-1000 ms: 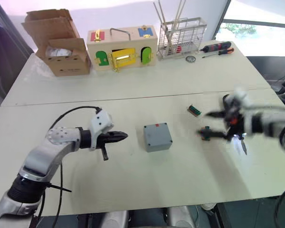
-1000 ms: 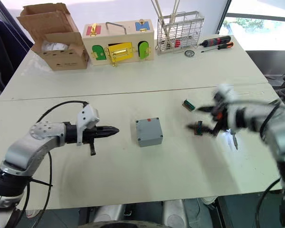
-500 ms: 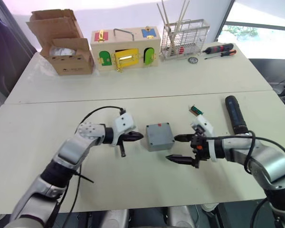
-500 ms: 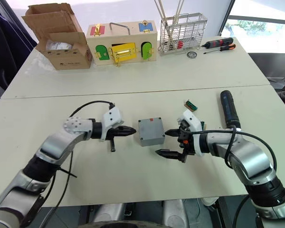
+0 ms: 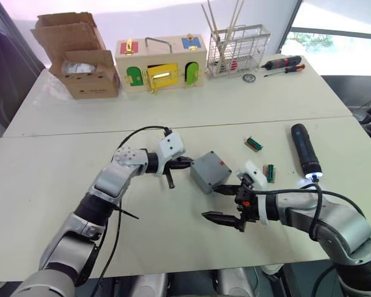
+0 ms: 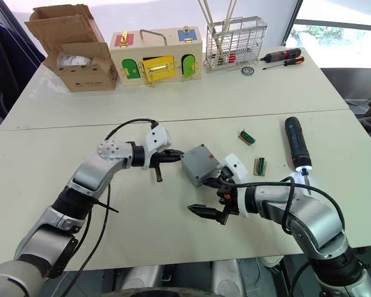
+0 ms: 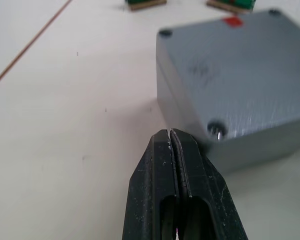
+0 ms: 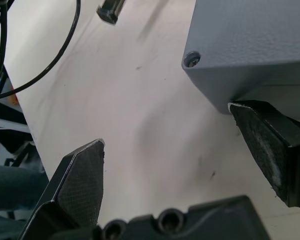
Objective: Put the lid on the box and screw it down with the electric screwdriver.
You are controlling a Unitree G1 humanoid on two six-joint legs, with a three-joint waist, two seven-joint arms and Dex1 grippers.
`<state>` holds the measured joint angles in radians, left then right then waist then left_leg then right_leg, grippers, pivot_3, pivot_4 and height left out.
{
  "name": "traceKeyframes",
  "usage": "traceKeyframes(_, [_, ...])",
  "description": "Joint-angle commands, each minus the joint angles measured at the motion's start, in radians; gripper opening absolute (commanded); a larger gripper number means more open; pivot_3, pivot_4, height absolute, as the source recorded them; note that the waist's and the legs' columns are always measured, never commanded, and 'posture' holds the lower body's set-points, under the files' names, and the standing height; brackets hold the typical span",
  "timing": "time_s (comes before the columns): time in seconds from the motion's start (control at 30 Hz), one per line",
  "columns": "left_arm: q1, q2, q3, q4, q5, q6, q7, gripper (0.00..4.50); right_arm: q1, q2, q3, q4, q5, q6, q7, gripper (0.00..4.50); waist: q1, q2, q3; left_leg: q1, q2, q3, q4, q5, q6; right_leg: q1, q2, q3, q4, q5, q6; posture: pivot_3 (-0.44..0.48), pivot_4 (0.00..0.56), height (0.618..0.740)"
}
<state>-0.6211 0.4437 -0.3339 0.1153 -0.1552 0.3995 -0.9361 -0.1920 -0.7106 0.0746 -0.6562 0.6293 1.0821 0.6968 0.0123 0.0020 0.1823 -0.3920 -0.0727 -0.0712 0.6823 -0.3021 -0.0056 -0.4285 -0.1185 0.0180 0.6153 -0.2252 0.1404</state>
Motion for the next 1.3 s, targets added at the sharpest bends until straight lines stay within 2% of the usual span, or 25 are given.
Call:
traceKeyframes(0.03, [0.037, 0.073, 0.048, -0.060, 0.008, -0.004, -0.018, 0.00, 0.003, -0.117, -0.113, -0.029, 0.015, -0.009, 0.048, 4.48, 0.000, 0.000, 0.000, 0.000, 0.000, 0.000, 0.000, 0.000, 0.000, 0.000, 0.000, 0.000, 0.000, 0.000, 0.000, 0.000, 0.150, 0.739])
traceKeyframes(0.2, [0.118, 0.148, 0.076, -0.196, -0.047, 0.067, -0.059, 0.00, -0.017, -0.220, -0.093, 0.059, -0.056, -0.105, 0.091, 4.48, -0.001, 0.000, 0.000, 0.000, 0.001, 0.000, 0.000, -0.002, 0.003, 0.000, 0.000, 0.000, 0.000, 0.000, 0.000, 0.000, 0.150, 0.739])
traceKeyframes(0.37, [0.189, 0.154, 0.062, -0.343, -0.116, 0.161, -0.090, 0.00, -0.093, -0.201, 0.006, 0.187, -0.147, -0.221, 0.127, 4.48, 0.000, 0.000, 0.000, 0.000, 0.001, 0.000, 0.000, -0.002, 0.003, 0.000, 0.000, 0.000, 0.000, 0.000, 0.000, 0.000, 0.150, 0.739])
traceKeyframes(0.6, [0.170, 0.060, 0.017, -0.307, -0.093, 0.169, -0.040, 0.00, -0.177, -0.131, 0.118, 0.290, -0.207, -0.304, 0.185, 4.48, 0.000, 0.000, 0.000, 0.000, 0.001, 0.000, 0.000, 0.000, 0.000, 0.000, 0.000, 0.000, 0.000, 0.000, 0.000, 0.000, 0.150, 0.739])
traceKeyframes(0.87, [0.147, 0.004, 0.042, -0.205, -0.037, 0.095, 0.060, 0.00, -0.120, -0.087, 0.117, 0.172, -0.154, -0.220, 0.170, 4.48, 0.000, -0.001, 0.000, 0.000, 0.001, 0.000, 0.000, 0.000, 0.000, 0.000, 0.000, 0.000, 0.000, 0.000, 0.000, 0.000, 0.150, 0.739])
traceKeyframes(1.13, [0.148, -0.006, 0.033, -0.211, -0.044, 0.093, 0.050, 0.00, -0.100, -0.063, 0.103, 0.136, -0.152, -0.184, 0.132, 4.48, 0.000, -0.001, 0.000, 0.000, 0.001, 0.000, 0.000, 0.000, 0.000, 0.000, 0.000, 0.000, 0.000, 0.000, 0.000, 0.000, 0.150, 0.739])
traceKeyframes(1.3, [0.163, 0.020, 0.027, -0.228, -0.046, 0.104, 0.015, 0.00, -0.097, -0.097, 0.097, 0.150, -0.180, -0.194, 0.134, 4.48, 0.001, -0.001, 0.000, 0.000, 0.000, 0.000, 0.000, 0.000, 0.000, 0.000, 0.000, 0.000, 0.000, 0.000, 0.000, 0.000, 0.150, 0.739])
